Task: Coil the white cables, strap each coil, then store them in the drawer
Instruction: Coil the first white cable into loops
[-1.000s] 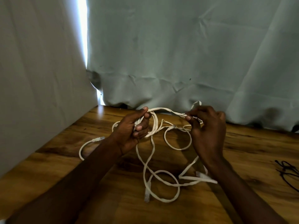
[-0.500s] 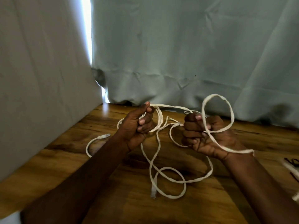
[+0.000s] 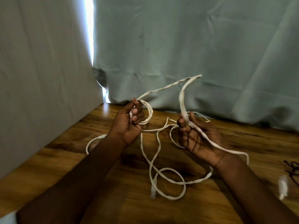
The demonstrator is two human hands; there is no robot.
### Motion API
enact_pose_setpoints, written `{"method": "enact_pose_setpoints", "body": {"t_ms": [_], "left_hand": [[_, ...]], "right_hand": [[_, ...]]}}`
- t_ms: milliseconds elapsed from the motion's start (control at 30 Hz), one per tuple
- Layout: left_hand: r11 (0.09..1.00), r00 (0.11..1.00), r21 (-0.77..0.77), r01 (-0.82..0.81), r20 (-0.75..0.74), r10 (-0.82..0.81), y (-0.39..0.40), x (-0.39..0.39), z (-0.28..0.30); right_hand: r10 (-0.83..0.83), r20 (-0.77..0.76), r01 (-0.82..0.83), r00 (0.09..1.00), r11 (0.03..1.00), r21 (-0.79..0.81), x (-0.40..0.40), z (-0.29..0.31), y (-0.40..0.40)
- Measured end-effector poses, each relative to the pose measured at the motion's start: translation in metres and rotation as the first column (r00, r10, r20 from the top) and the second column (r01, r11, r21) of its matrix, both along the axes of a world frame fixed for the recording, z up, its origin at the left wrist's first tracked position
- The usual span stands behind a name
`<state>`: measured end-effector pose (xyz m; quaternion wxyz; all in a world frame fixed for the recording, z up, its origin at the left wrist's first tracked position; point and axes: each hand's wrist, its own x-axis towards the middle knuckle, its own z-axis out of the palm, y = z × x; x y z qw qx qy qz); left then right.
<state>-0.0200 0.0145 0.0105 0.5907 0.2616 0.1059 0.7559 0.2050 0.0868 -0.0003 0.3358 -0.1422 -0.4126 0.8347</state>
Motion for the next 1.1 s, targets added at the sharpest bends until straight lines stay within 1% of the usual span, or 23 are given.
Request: {"method": "enact_pose_setpoints", "body": {"t_ms": [33,67,133,167,200,233,267,300,333,367,400,467,500,533,567,633,667,733,800,900,967,1033,1100], "left_hand": [[1.000,1.000,-0.013,-0.023,-0.002,0.023,0.001,-0.003,0.000],[0.998,0.999,-0.031,-0.047,0.000,0.047,0.000,-0.005,0.004],[0.993,0.995,-0.070,-0.094,0.006,0.095,0.000,-0.006,0.009],[0.988,0.992,-0.094,-0.122,0.013,0.124,0.002,-0.006,0.006],[0.982,0.989,-0.124,-0.145,0.020,0.149,0.003,-0.006,0.004],[0.973,0.984,-0.155,-0.174,0.013,0.178,0.005,-0.006,0.003],[0.962,0.979,-0.179,-0.204,-0.011,0.206,0.006,-0.006,0.001],[0.948,0.969,-0.202,-0.247,-0.055,0.241,0.007,-0.006,-0.001],[0.929,0.953,-0.219,-0.298,-0.124,0.276,0.007,-0.005,-0.002],[0.910,0.928,-0.222,-0.350,-0.217,0.304,0.006,-0.002,-0.002],[0.899,0.891,-0.201,-0.389,-0.329,0.312,0.005,0.002,-0.002],[0.913,0.809,-0.123,-0.388,-0.521,0.273,0.000,0.010,0.000],[0.936,0.792,-0.099,-0.339,-0.567,0.227,-0.003,0.013,0.002],[0.962,0.793,-0.088,-0.259,-0.587,0.160,-0.006,0.015,0.005],[0.982,0.801,-0.087,-0.166,-0.593,0.083,-0.008,0.016,0.008],[0.994,0.790,-0.107,0.003,-0.610,-0.068,-0.015,0.017,0.013],[0.991,0.777,-0.121,0.065,-0.617,-0.126,-0.017,0.018,0.014],[0.977,0.767,-0.133,0.167,-0.605,-0.213,-0.020,0.018,0.014],[0.961,0.768,-0.131,0.244,-0.579,-0.274,-0.021,0.017,0.013],[0.930,0.802,-0.091,0.356,-0.482,-0.354,-0.021,0.013,0.012],[0.920,0.830,-0.044,0.390,-0.415,-0.372,-0.020,0.012,0.012],[0.917,0.851,-0.009,0.400,-0.369,-0.374,-0.020,0.011,0.013],[0.924,0.868,0.005,0.382,-0.345,-0.357,-0.019,0.011,0.013]], "right_hand": [[-0.027,0.027,0.027,0.999,1.000,-0.013,0.002,0.002,-0.005],[-0.094,0.099,0.090,0.991,0.995,0.046,0.003,0.005,-0.009],[-0.274,0.295,0.172,0.915,0.929,0.328,-0.001,0.008,-0.021],[-0.382,0.360,0.175,0.851,0.853,0.492,-0.004,0.006,-0.028],[-0.473,0.374,0.155,0.798,0.760,0.631,-0.007,0.004,-0.032],[-0.534,0.330,0.130,0.779,0.652,0.747,-0.009,0.003,-0.038],[-0.549,0.278,0.116,0.788,0.576,0.809,-0.011,0.005,-0.046],[-0.535,0.228,0.111,0.813,0.528,0.842,-0.012,0.006,-0.051],[-0.511,0.191,0.110,0.838,0.501,0.858,-0.013,0.008,-0.054],[-0.514,0.148,0.115,0.845,0.445,0.888,-0.014,0.007,-0.055],[-0.565,0.085,0.131,0.821,0.331,0.935,-0.016,0.005,-0.054],[-0.721,-0.105,0.144,0.685,-0.007,0.990,-0.018,-0.002,-0.047],[-0.777,-0.197,0.131,0.598,-0.148,0.980,-0.017,-0.005,-0.042],[-0.814,-0.252,0.098,0.524,-0.236,0.967,-0.015,-0.007,-0.036],[-0.845,-0.276,0.059,0.459,-0.281,0.958,-0.011,-0.007,-0.030],[-0.885,-0.292,-0.009,0.363,-0.317,0.948,-0.001,-0.004,-0.018],[-0.887,-0.304,-0.030,0.347,-0.334,0.942,0.004,-0.001,-0.013],[-0.880,-0.302,-0.029,0.367,-0.335,0.942,0.011,-0.001,-0.003],[-0.878,-0.284,0.000,0.385,-0.308,0.952,0.012,-0.003,-0.001],[-0.861,-0.315,0.095,0.399,-0.302,0.948,0.008,-0.005,-0.005],[-0.853,-0.312,0.213,0.418,-0.242,0.947,0.004,-0.006,-0.009],[-0.858,-0.268,0.314,0.438,-0.133,0.940,0.000,-0.007,-0.013],[-0.864,-0.234,0.378,0.445,-0.055,0.924,-0.004,-0.008,-0.019]]}}
